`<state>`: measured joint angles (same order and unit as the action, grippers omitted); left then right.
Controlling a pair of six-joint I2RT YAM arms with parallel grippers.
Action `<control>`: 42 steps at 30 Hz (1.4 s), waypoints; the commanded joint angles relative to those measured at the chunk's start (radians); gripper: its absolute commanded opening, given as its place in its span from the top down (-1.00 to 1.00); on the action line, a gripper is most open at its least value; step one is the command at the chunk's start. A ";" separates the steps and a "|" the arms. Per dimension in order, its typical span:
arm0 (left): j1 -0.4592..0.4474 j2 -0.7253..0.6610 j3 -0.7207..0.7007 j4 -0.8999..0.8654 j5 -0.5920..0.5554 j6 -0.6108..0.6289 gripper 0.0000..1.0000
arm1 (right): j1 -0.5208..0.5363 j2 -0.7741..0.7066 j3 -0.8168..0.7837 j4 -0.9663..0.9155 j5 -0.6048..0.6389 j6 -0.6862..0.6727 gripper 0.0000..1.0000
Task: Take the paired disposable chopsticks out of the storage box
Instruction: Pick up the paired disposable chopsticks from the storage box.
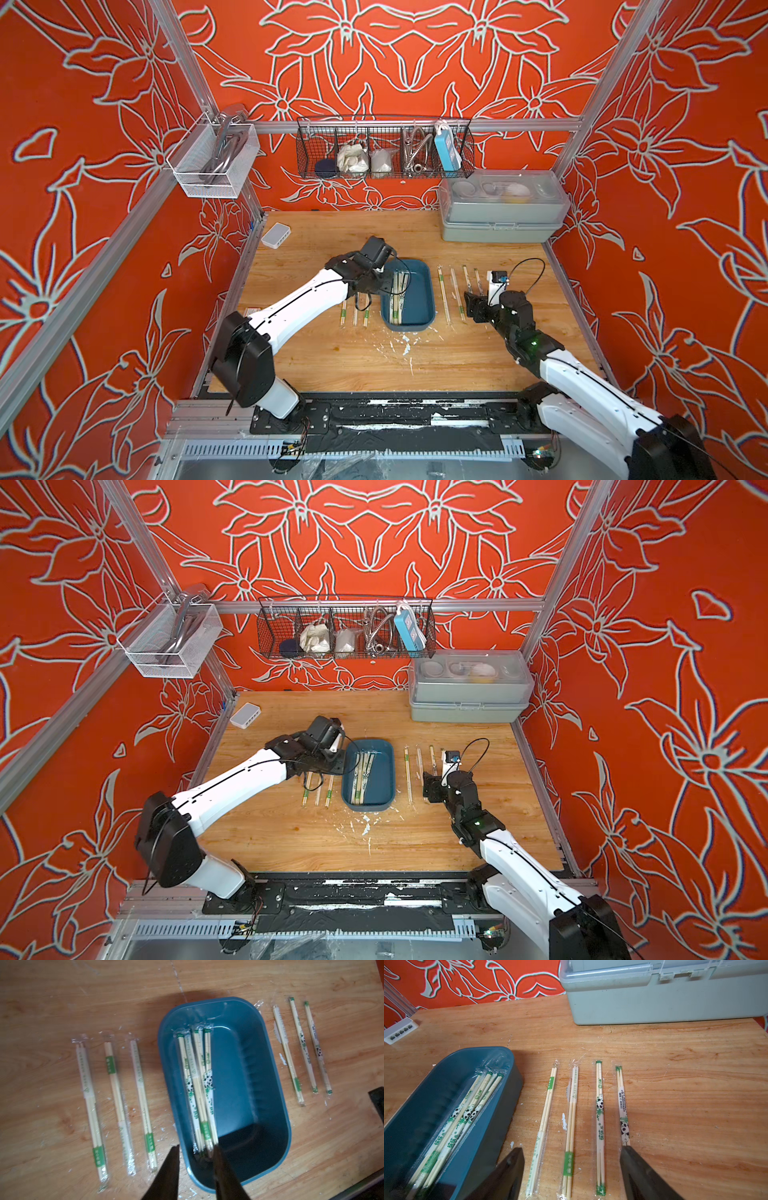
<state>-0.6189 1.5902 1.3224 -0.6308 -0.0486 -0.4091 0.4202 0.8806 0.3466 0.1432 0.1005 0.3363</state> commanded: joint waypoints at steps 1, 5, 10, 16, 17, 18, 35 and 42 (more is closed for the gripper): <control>-0.017 0.129 0.076 -0.013 0.032 -0.016 0.37 | 0.006 0.000 0.023 0.021 -0.007 0.007 -0.55; -0.030 0.255 0.158 -0.018 0.041 -0.019 0.35 | 0.006 -0.009 0.020 0.021 -0.011 0.004 -0.55; -0.038 0.388 0.251 -0.043 0.049 -0.016 0.35 | 0.006 -0.004 0.021 0.022 -0.014 0.004 -0.55; -0.038 0.481 0.311 -0.063 0.032 -0.020 0.32 | 0.006 -0.006 0.025 0.016 -0.015 0.004 -0.54; -0.038 0.492 0.321 -0.072 0.023 -0.020 0.31 | 0.006 -0.007 0.025 0.015 -0.014 0.003 -0.55; -0.038 0.500 0.326 -0.076 0.015 -0.021 0.31 | 0.005 -0.009 0.025 0.015 -0.014 0.002 -0.55; -0.032 0.539 0.308 -0.071 -0.023 -0.056 0.36 | 0.006 -0.010 0.031 0.006 -0.022 0.004 -0.55; -0.027 0.563 0.306 -0.061 -0.016 -0.054 0.42 | 0.006 -0.009 0.032 0.001 -0.021 0.006 -0.54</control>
<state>-0.6487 2.1277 1.6341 -0.6762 -0.0589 -0.4583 0.4202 0.8803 0.3466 0.1425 0.0856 0.3363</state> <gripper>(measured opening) 0.295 0.773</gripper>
